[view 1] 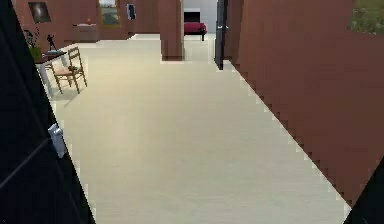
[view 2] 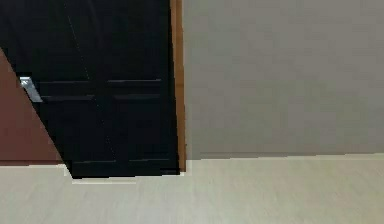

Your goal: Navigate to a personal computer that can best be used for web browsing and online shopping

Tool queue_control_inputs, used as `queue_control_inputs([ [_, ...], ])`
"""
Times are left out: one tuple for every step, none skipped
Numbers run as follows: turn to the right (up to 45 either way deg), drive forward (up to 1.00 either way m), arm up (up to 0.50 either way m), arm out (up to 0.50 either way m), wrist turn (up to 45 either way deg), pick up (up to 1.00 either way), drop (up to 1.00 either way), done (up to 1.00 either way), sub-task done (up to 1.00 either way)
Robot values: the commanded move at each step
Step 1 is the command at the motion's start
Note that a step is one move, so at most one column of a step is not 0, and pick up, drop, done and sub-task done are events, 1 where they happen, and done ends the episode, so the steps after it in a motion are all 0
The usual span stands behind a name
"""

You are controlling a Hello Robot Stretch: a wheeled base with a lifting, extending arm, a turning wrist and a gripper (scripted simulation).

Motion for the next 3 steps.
queue_control_inputs([
  [0.0, 1.0, 0.0, 0.0, 0.0, 0.0, 0.0, 0.0, 0.0],
  [-9.0, 0.0, 0.0, 0.0, 0.0, 0.0, 0.0, 0.0, 0.0],
  [0.0, 0.15, 0.0, 0.0, 0.0, 0.0, 0.0, 0.0, 0.0],
])
